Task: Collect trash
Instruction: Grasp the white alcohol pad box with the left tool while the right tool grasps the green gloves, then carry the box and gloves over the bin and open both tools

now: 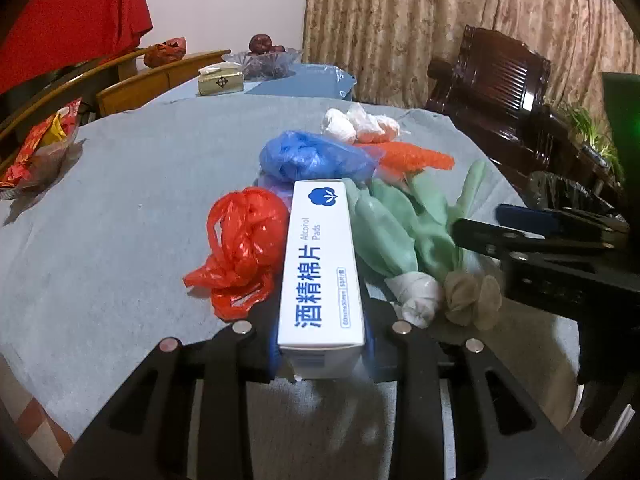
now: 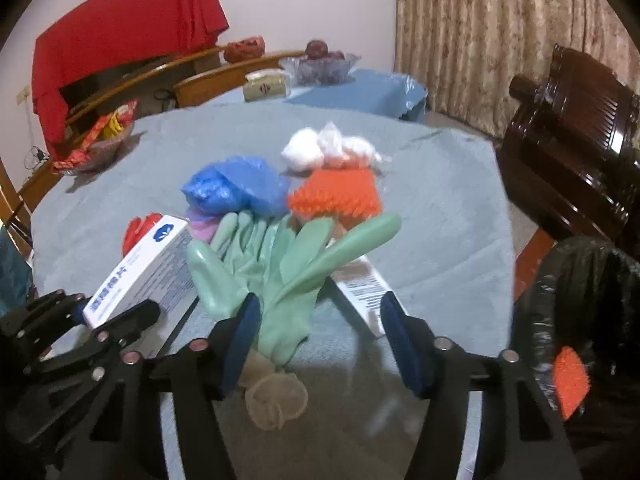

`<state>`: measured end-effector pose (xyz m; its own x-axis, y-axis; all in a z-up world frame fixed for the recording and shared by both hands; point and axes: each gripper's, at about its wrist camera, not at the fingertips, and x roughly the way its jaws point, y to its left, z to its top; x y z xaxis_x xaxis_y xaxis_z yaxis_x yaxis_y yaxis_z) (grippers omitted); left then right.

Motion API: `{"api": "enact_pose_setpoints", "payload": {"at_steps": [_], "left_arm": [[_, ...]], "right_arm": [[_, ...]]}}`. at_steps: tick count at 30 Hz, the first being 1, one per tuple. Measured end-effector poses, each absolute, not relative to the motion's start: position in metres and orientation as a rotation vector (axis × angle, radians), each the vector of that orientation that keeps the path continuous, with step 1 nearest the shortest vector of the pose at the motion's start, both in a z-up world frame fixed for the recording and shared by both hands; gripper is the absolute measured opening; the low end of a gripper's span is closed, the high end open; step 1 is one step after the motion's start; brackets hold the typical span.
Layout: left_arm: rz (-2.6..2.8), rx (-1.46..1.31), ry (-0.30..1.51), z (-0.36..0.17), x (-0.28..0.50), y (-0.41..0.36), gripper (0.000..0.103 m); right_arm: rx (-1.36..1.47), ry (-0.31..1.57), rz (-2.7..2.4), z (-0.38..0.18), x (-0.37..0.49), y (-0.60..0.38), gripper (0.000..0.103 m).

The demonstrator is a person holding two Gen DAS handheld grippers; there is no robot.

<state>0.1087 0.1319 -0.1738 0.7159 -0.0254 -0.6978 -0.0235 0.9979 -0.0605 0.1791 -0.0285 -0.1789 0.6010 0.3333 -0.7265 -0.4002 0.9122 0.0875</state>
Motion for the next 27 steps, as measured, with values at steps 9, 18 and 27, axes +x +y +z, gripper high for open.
{"api": "enact_pose_setpoints", "payload": {"at_steps": [9,18,27], "left_arm": [[-0.001,-0.101,0.782,-0.182,0.116,0.136,0.03],[-0.012,-0.109,0.731,-0.157,0.108,0.13,0.029],[-0.036,-0.107,0.657,-0.116,0.098,0.114,0.029]], "right_arm": [[-0.111,0.89,0.51,-0.194,0.187,-0.006,0.028],[-0.07,0.843,0.546,-0.167,0.176,-0.02,0.019],[-0.012,0.714,0.538,-0.111,0.151,-0.057,0.018]]}}
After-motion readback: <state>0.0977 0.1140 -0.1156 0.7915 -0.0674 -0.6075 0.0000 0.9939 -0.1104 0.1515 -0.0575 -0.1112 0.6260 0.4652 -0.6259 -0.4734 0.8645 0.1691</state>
